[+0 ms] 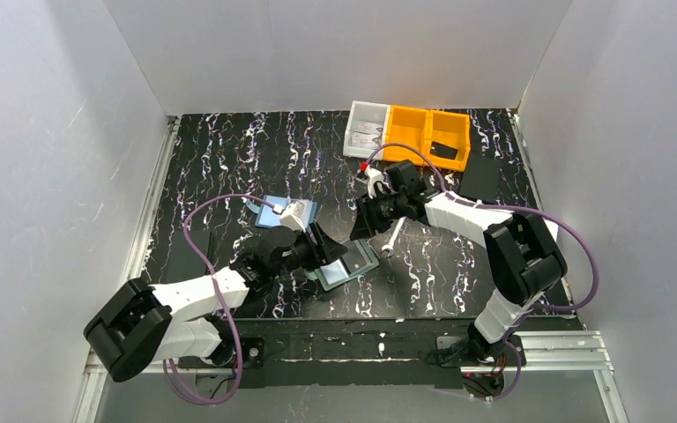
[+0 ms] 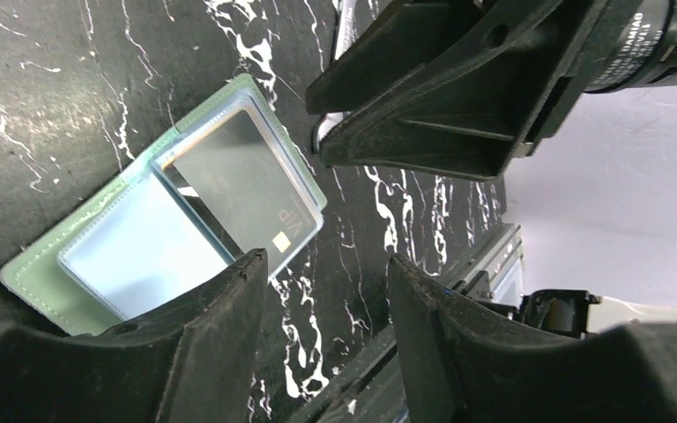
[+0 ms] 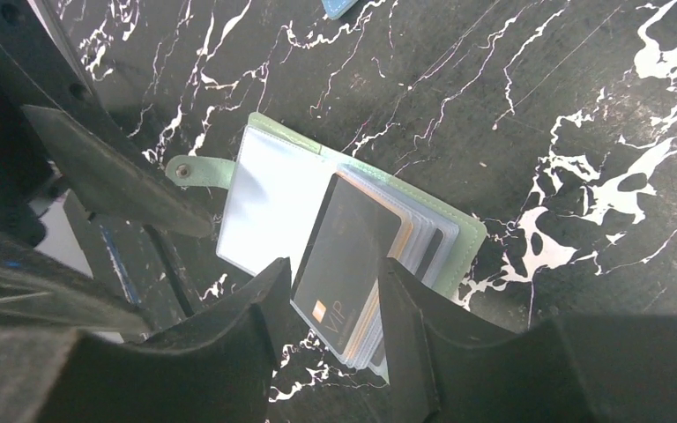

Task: Take the credit cards out of the card holder
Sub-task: Remove the credit card from the card holder.

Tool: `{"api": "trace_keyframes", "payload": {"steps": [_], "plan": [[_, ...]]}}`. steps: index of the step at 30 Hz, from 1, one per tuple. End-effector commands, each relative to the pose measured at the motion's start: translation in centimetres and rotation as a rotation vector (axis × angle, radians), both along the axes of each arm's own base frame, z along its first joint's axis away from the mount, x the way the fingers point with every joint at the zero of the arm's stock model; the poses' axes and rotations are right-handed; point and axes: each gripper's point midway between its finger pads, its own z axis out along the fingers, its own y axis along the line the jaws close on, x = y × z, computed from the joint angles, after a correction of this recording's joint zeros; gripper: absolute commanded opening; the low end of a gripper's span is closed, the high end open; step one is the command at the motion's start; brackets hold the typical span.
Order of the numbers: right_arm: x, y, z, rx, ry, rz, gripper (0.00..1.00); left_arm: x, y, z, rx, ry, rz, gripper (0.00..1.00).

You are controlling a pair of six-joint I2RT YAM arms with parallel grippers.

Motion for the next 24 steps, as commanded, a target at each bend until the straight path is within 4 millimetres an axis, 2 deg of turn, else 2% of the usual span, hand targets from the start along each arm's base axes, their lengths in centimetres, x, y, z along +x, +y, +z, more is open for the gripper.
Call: {"api": "trace_keyframes", "payload": {"steps": [1, 8, 24], "plan": [[0.1, 0.4, -0.1, 0.034, 0.043, -0.012, 0.47, 1.6, 0.5, -1.0, 0.018, -0.013, 0.076, 0.47], [-0.7, 0.1, -1.3, 0.018, 0.096, -0.004, 0.36, 2.3, -0.5, -2.9, 0.049, 0.030, 0.068, 0.43], [-0.6, -1.2, -3.2, -0.076, 0.072, -0.013, 0.39, 2.0, -1.8, -4.8, 0.038, 0.103, 0.033, 0.41]]}}
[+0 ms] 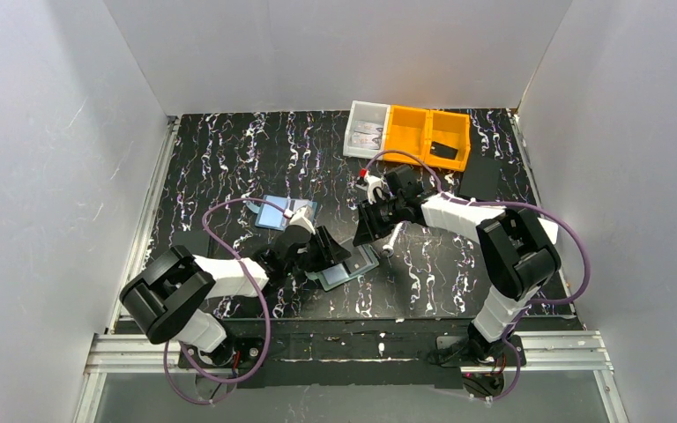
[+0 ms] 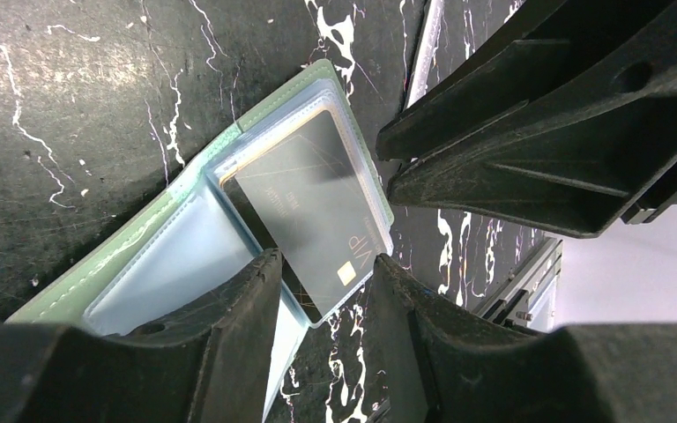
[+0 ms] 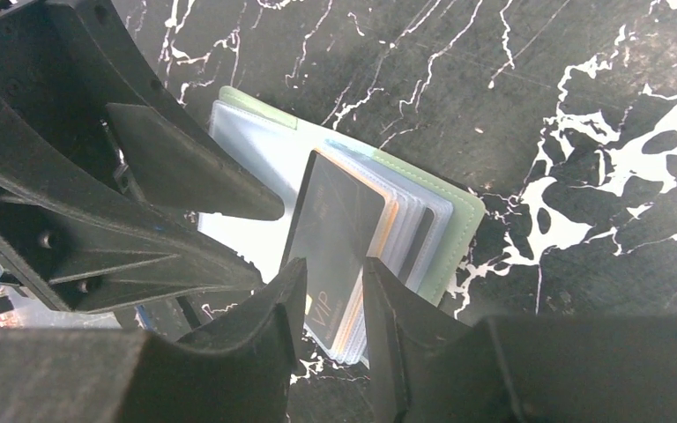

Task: Take the credit cards out of the card holder
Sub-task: Remove the credit card from the card holder.

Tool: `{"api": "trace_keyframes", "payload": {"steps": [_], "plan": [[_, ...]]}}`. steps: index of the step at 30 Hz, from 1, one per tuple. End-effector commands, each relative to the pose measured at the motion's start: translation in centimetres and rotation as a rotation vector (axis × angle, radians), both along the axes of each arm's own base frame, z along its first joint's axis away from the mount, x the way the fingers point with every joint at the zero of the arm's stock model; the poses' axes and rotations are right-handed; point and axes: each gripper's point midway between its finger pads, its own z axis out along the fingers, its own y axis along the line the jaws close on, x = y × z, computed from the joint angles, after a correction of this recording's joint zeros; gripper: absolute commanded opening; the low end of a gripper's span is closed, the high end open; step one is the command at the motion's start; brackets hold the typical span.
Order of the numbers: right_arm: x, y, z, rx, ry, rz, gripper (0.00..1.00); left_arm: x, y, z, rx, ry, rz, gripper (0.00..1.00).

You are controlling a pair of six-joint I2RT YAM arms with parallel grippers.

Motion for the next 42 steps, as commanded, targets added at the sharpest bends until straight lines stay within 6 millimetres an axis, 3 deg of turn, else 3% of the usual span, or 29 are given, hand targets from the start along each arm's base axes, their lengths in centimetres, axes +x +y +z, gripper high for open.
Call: {"api": "trace_keyframes", "payload": {"steps": [1, 14, 34, 42], "plan": [[0.0, -0.6, -1.0, -0.032, -0.002, 0.005, 0.39, 0.6, -0.6, 0.6, -0.026, -0.002, 0.008, 0.41], [-1.1, -0.1, -1.5, -0.008, 0.061, 0.041, 0.38, 0.3, -0.4, -0.1, -0.018, 0.019, 0.008, 0.40], [-0.8, 0.2, 1.2, 0.039, -0.032, 0.065, 0.42, -0.3, 0.2, -1.9, 0.011, 0.065, 0.014, 0.34], [-1.0, 0.2, 0.2, 0.027, 0.013, 0.060, 0.42, -0.5, 0.4, -2.4, 0.018, 0.078, 0.021, 0.34]]}}
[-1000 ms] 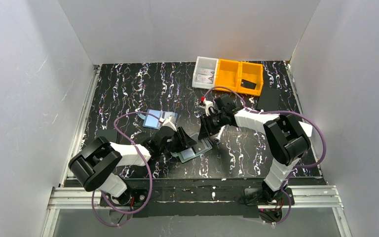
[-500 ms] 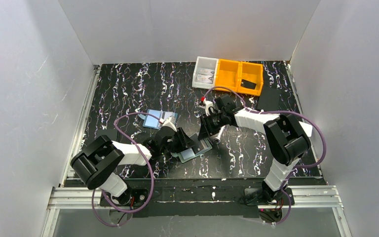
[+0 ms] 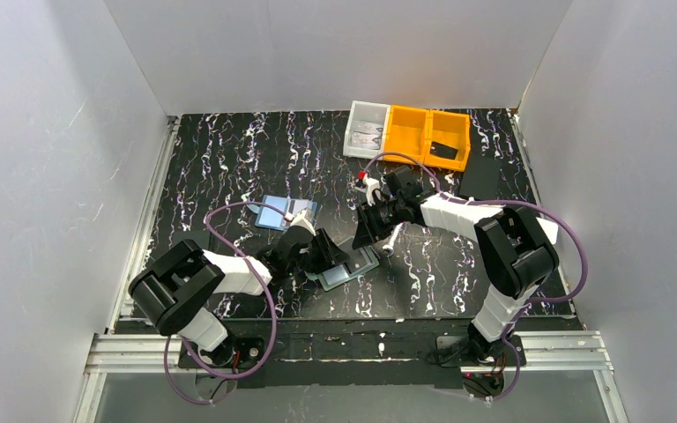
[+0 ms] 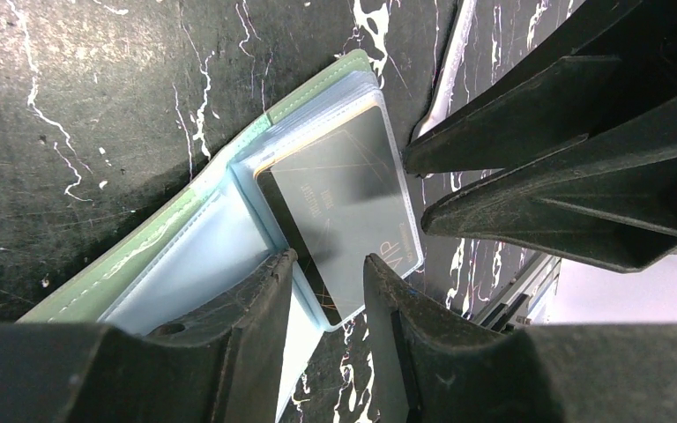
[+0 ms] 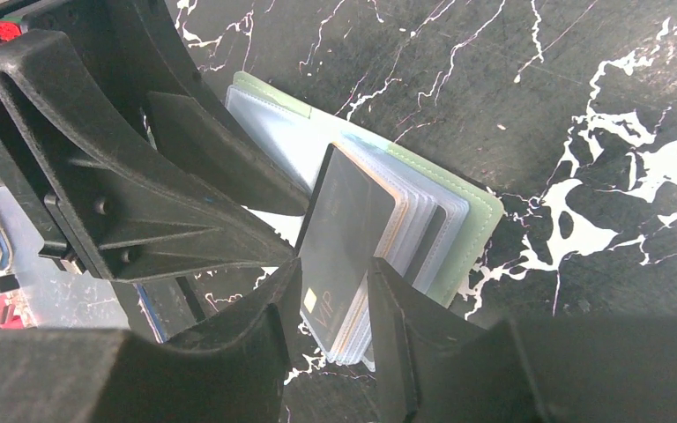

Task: Take the credit cards out of the card holder
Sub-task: Remove the credit card from the card holder.

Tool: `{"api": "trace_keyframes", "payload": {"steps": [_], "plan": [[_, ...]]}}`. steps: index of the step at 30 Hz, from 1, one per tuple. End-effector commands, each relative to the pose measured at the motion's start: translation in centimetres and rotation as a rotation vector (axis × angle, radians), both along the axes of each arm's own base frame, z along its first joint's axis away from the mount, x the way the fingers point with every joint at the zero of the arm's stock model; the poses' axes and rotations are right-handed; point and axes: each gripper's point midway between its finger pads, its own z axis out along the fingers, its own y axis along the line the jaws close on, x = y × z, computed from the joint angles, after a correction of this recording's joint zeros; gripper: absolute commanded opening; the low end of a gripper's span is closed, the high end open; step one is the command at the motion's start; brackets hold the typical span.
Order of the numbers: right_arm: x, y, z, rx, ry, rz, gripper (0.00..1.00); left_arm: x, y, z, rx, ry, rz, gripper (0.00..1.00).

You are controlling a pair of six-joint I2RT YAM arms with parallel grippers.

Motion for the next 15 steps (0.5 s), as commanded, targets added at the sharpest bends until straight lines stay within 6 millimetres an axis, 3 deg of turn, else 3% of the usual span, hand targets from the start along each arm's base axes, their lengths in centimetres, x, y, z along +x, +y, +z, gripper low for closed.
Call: {"api": "trace_keyframes", "payload": {"steps": [1, 15], "plan": [[-0.33, 0.06, 0.40, 0.009, 0.001, 0.014, 0.42, -0.35, 0.50, -0.86, 0.022, 0.016, 0.004, 0.34], [0.15, -0.46, -0.43, -0.040, -0.006, -0.015, 0.42, -0.55, 0.77, -1.31, 0.029, 0.025, 0.009, 0.34]]}}
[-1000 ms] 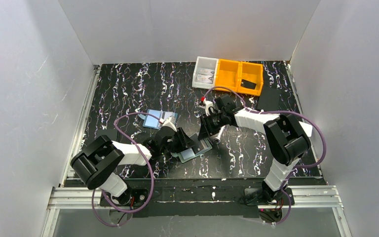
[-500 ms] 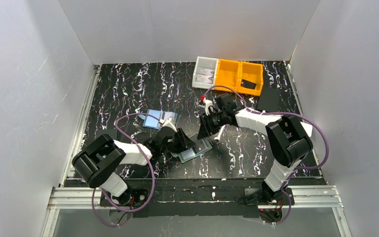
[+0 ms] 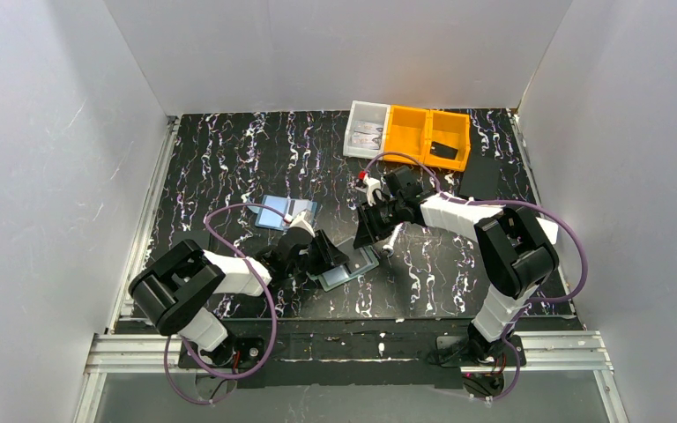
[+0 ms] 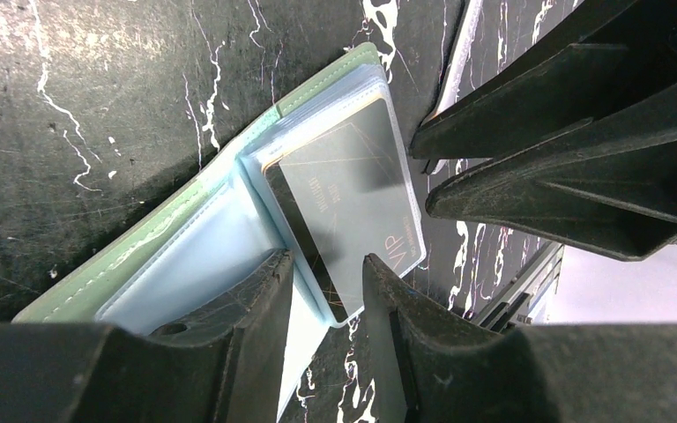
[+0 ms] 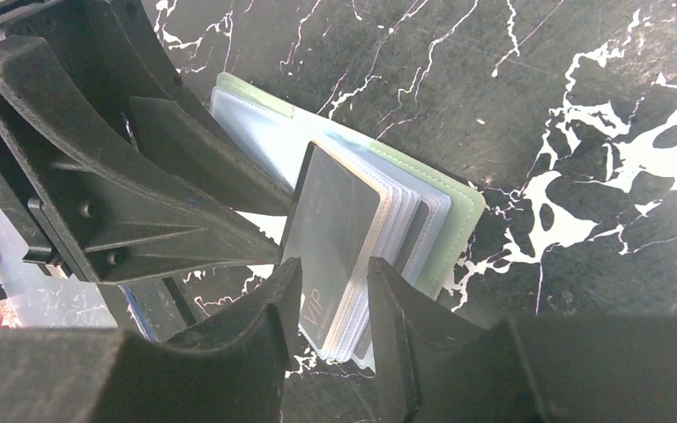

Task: Take the credit cards out of the card holder
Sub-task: Remove the credit card from the card holder.

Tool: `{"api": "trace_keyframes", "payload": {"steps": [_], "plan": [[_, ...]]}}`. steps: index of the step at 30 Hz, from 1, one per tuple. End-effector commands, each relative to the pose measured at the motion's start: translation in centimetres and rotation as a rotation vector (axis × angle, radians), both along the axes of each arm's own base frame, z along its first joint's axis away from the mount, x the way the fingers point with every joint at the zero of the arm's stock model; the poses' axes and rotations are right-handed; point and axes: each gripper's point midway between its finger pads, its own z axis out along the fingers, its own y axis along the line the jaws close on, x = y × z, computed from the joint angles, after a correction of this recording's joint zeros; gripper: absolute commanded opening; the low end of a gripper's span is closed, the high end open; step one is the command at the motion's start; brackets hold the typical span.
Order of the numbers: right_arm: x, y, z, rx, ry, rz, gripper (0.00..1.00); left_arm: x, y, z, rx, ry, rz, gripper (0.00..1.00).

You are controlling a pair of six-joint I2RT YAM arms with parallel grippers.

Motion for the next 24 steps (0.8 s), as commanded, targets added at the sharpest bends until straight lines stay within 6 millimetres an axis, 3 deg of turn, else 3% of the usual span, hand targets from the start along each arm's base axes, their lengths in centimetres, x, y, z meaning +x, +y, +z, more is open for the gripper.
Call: {"api": "trace_keyframes", "payload": {"steps": [1, 24], "plan": [[-0.3, -0.1, -0.1, -0.013, 0.011, 0.007, 0.42, -0.3, 0.5, -1.0, 0.028, 0.015, 0.005, 0.34], [-2.0, 1.1, 0.3, 0.067, 0.108, 0.059, 0.42, -0.5, 0.3, -1.3, 0.020, 0.028, -0.007, 0.34]]}}
